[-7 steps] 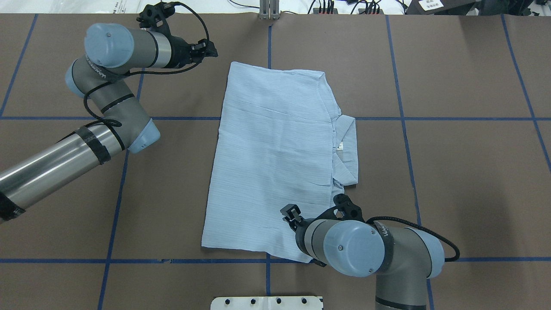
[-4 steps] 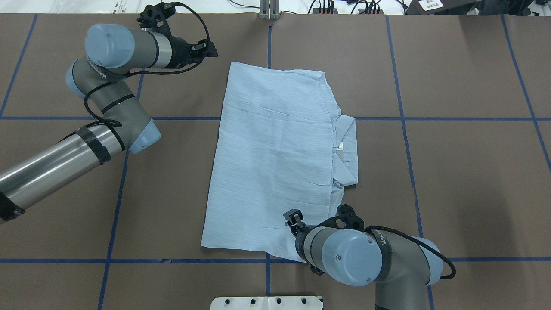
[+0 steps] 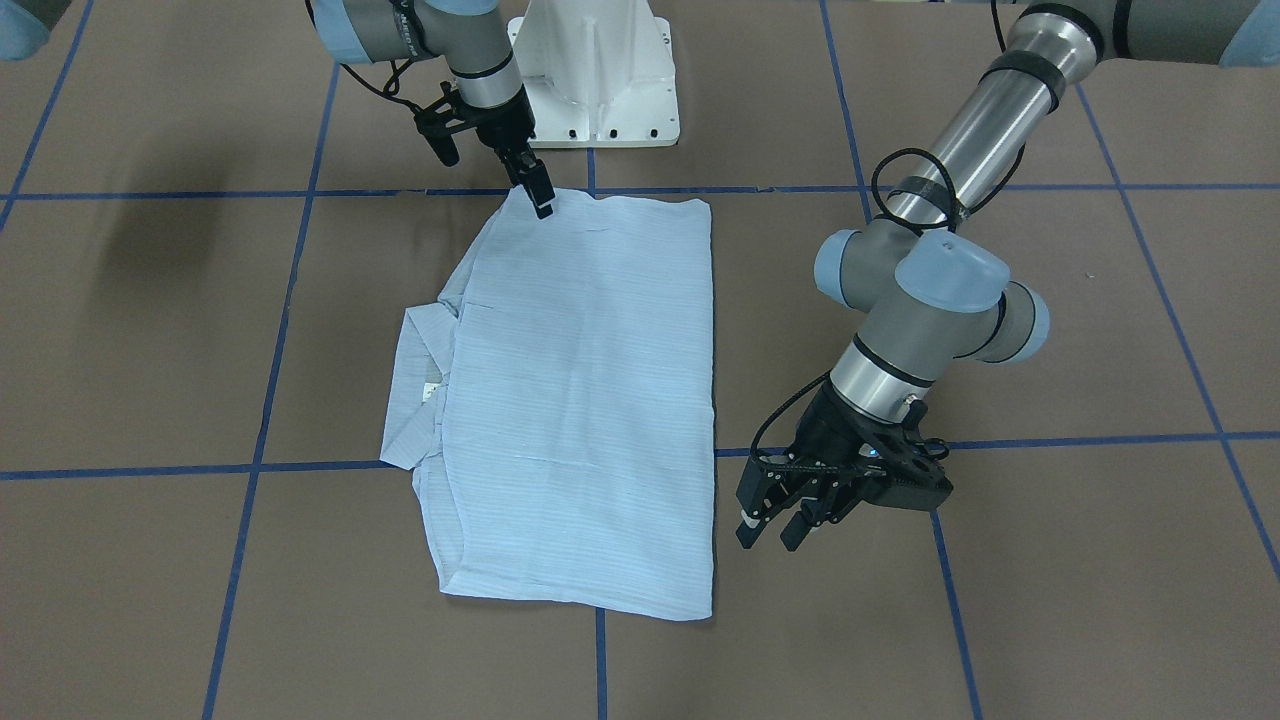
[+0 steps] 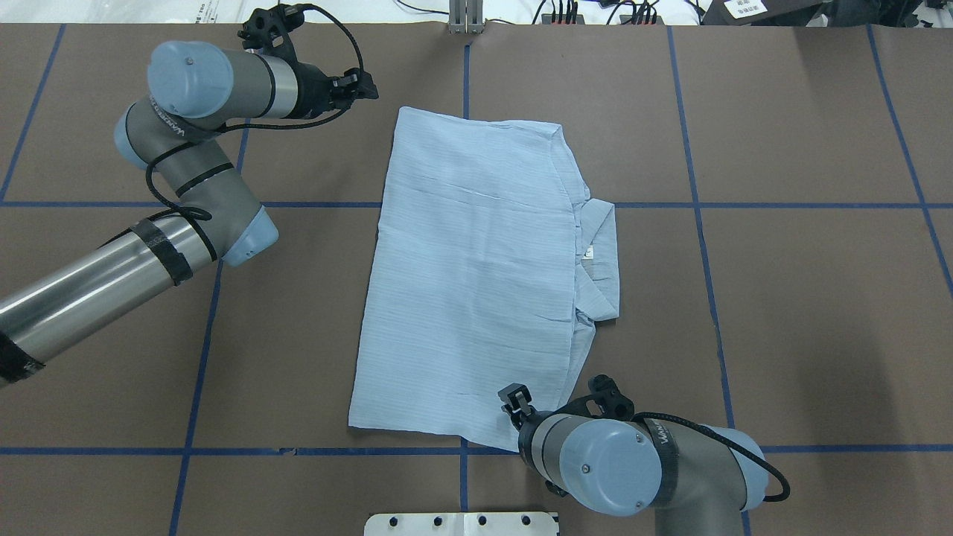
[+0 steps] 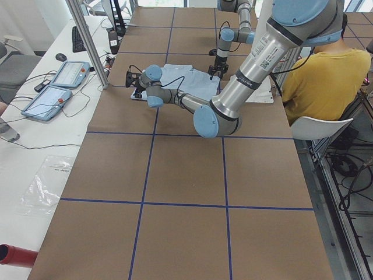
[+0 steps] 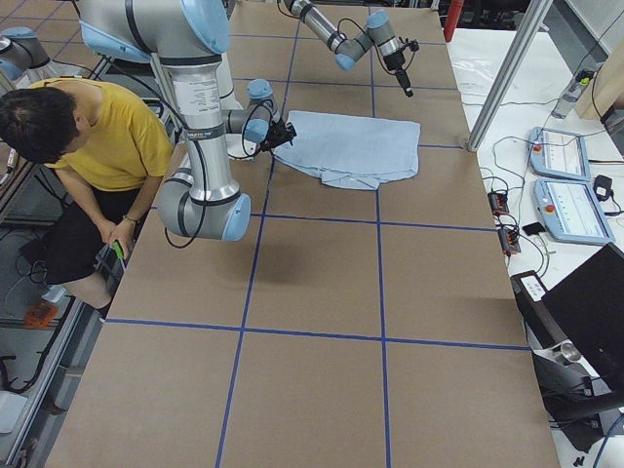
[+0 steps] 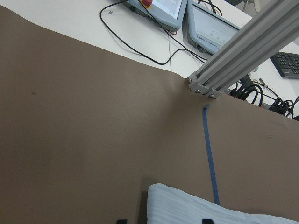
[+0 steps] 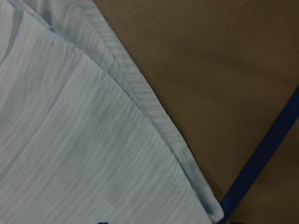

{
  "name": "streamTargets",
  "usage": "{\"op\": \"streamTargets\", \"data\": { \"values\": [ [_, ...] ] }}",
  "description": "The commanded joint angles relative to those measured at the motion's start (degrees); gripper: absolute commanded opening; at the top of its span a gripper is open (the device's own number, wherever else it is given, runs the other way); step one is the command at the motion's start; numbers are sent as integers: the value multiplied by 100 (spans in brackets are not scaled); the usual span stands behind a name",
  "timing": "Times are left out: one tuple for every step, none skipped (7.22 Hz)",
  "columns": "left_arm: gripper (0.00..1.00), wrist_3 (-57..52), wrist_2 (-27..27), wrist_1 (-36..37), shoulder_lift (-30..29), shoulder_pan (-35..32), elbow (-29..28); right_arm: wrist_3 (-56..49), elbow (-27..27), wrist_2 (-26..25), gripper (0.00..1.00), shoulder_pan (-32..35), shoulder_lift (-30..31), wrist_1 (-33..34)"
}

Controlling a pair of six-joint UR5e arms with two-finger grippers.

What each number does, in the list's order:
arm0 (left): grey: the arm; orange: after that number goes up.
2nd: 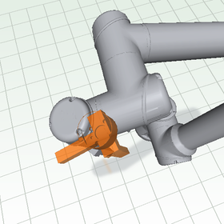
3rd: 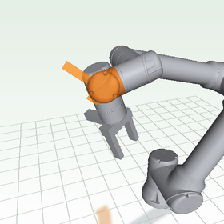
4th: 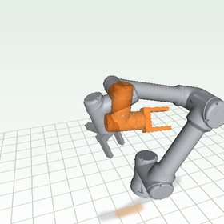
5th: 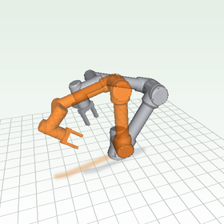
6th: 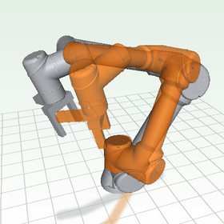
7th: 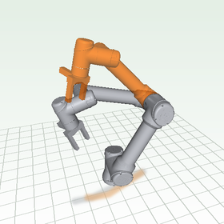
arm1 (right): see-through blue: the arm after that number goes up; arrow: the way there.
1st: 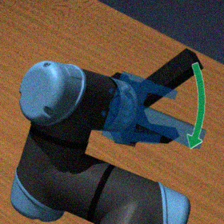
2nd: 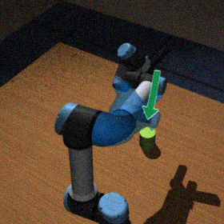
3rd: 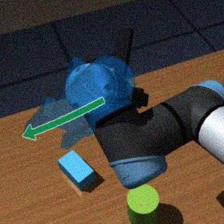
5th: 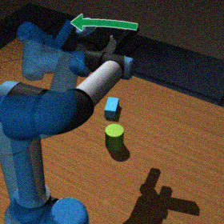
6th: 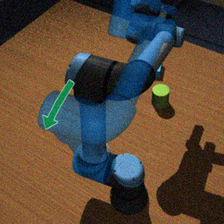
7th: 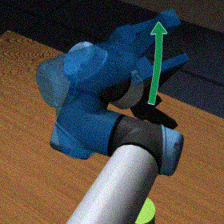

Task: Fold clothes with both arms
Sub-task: 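Grasp the near shirt corner with the right gripper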

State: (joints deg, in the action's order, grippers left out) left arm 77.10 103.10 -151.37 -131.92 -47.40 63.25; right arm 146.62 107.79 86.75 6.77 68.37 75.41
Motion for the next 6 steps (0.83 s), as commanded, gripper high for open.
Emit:
{"op": "streamTargets", "data": {
  "values": [
    [62, -2, 0, -7, 0, 3, 12, 16, -74, -18, 50, 8, -8, 0],
    [62, 7, -9, 2, 0, 12, 12, 59, -65, -9, 0, 70, 1, 0],
    [62, 7, 0, 2, 0, 21, 12, 51, -39, -1, 0, 79, 10, -9],
    [62, -2, 0, -7, 8, 12, 12, 51, -30, 8, 0, 79, 1, -9],
    [62, -2, 0, -7, 9, 12, 12, 60, -39, 0, 0, 79, 18, -9],
    [62, -2, 0, -7, 9, 21, 3, 51, 14, 17, 0, 96, 10, -9]
  ]
}}
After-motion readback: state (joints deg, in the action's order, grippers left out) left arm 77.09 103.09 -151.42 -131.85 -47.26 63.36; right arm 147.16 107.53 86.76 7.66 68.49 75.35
